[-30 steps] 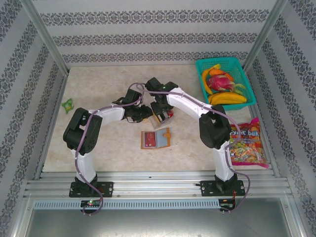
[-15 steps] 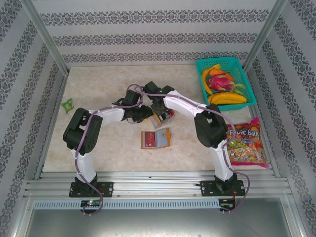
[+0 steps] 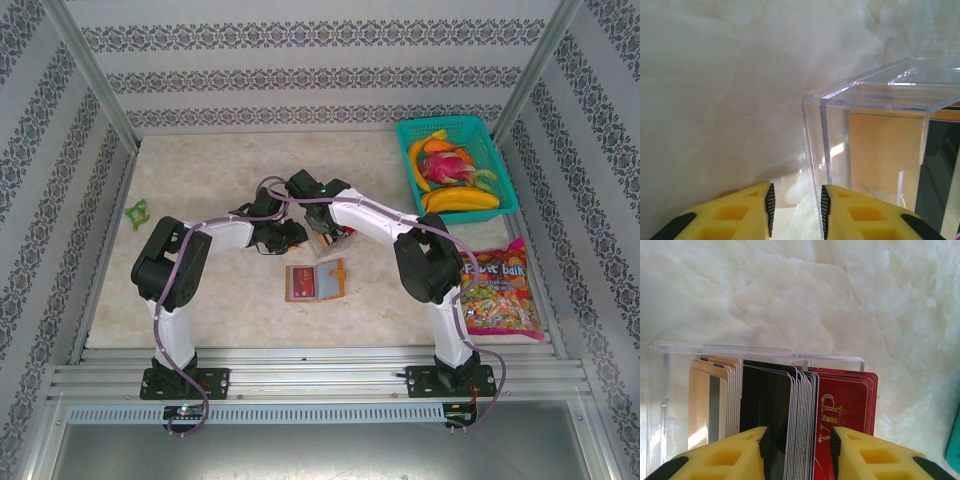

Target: Put the credit cards into the card holder

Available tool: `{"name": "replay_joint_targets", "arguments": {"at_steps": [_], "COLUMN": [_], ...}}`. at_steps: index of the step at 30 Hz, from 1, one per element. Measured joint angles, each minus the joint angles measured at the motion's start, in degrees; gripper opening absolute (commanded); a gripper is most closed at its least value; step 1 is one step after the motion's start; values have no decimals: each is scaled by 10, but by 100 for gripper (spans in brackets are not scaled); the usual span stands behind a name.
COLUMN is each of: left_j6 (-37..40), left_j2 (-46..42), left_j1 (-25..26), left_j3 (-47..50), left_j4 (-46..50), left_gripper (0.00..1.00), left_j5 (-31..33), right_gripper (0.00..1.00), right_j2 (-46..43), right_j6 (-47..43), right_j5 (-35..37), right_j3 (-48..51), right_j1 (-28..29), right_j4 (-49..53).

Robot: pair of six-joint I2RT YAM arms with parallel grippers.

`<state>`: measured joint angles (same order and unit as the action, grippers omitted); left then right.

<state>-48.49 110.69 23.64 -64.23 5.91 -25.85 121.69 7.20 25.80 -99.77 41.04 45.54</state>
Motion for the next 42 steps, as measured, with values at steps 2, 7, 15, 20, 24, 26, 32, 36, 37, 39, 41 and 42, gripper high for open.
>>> {"name": "replay_joint_targets", "arguments": {"at_steps": [2, 7, 15, 20, 24, 26, 32, 36, 37, 39, 41, 42], "left_j6": [0, 0, -5, -34, -60, -71, -85, -90, -90, -90, -90, -90], "left_j2": [0, 0, -15, -22, -21, -17, 9, 17, 19, 20, 20, 20], "left_j1": [0, 0, 0, -5, -14, -16, -16, -16, -16, -16, -16, -16], "left_j3": [0, 0, 25, 50, 55, 55, 52, 44, 41, 39, 39, 39], "left_j4": [0, 0, -30, -89, -139, -164, -182, -183, -181, -179, -177, -176], "left_gripper": [34, 34, 40, 47, 51, 52, 53, 53, 52, 52, 51, 50], "left_j5": [0, 0, -1, -14, -36, -45, -66, -73, -74, -74, -72, -71], "right_gripper": [37, 36, 40, 43, 45, 46, 48, 49, 49, 48, 46, 46], "right_j2": [0, -1, -5, -10, -10, -10, -10, -10, -10, -10, -10, -10], "right_j6": [0, 0, 0, 1, 1, 1, 3, 3, 3, 3, 3, 3], "right_j5": [2, 5, -3, -15, -17, -17, -12, -8, -4, 5, 17, 21], "right_j3": [0, 3, 10, 17, 18, 20, 28, 28, 28, 28, 28, 28], "right_j1": [1, 1, 1, 1, 1, 1, 1, 1, 1, 2, 4, 5], "right_j4": [0, 0, 0, -4, -4, -7, -13, -17, -17, -17, -17, -17]}}
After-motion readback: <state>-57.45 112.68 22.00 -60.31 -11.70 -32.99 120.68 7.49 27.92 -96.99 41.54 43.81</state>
